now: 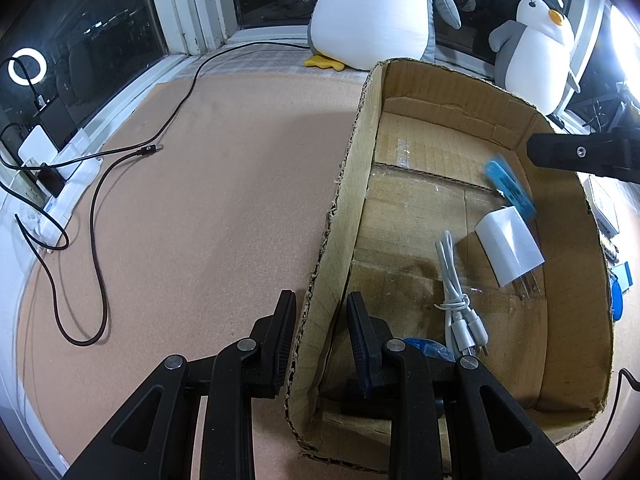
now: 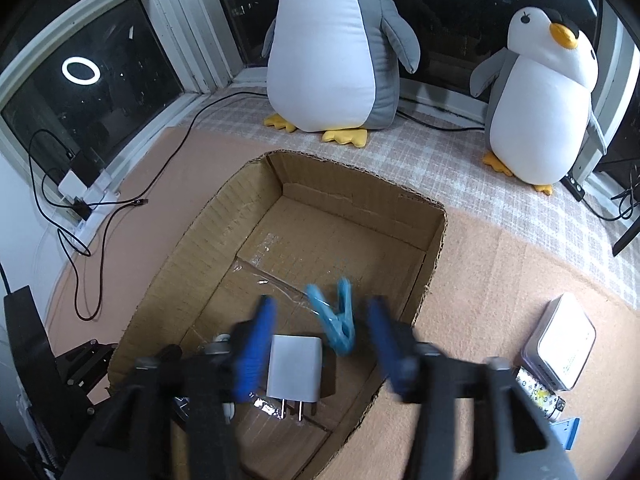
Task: Organize rigid objects
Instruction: 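Carry the blue clothespin into the box and open the right tool, then move the right tool to the white square power bank and close on it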
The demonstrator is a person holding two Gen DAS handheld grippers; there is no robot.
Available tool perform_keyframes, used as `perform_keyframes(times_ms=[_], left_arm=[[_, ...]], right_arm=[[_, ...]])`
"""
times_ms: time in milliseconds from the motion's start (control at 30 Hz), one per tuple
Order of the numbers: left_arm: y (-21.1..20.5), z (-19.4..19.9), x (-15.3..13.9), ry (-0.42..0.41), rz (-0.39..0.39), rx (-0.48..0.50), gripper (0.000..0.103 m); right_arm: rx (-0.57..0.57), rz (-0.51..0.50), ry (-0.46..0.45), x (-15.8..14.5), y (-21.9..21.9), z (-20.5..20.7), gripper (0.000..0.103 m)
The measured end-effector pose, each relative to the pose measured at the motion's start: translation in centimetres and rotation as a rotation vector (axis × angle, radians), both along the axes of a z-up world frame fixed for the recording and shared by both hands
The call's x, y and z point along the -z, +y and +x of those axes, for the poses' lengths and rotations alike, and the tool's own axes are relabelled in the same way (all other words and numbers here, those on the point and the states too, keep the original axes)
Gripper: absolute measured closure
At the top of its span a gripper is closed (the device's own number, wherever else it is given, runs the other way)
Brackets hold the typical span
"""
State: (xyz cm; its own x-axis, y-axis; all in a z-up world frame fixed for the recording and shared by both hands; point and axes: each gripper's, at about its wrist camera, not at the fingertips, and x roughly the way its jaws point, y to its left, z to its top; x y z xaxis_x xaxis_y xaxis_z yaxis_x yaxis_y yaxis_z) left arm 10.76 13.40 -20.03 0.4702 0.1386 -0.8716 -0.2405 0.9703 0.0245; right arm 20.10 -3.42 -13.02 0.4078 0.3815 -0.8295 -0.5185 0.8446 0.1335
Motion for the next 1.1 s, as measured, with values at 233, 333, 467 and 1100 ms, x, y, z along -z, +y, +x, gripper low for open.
perform_keyframes(times_ms=[233, 333, 467, 1100], left_arm=[[0.0, 0.0, 0.1, 0.001, 0.003, 0.001, 0.075], [-0.1, 0.0, 0.1, 0.001, 0.004, 0.001, 0.075], [-0.1, 0.0, 0.1, 0.001, 0.003, 0.001, 0.075], [-0.1, 0.0, 0.1, 0.0, 0.003, 0.0, 0.075]], right_arm=[[0.009, -0.019, -0.007, 0.0, -0.1, -0.2, 0.045], [0.018, -0.013, -0.007, -0.1, -0.5, -0.2, 0.044], [0.022, -0.04, -0.016, -0.4, -1.0, -0.2, 0.044], [0.175, -0.004, 0.008, -2.0, -9.7, 1.0, 0.041]])
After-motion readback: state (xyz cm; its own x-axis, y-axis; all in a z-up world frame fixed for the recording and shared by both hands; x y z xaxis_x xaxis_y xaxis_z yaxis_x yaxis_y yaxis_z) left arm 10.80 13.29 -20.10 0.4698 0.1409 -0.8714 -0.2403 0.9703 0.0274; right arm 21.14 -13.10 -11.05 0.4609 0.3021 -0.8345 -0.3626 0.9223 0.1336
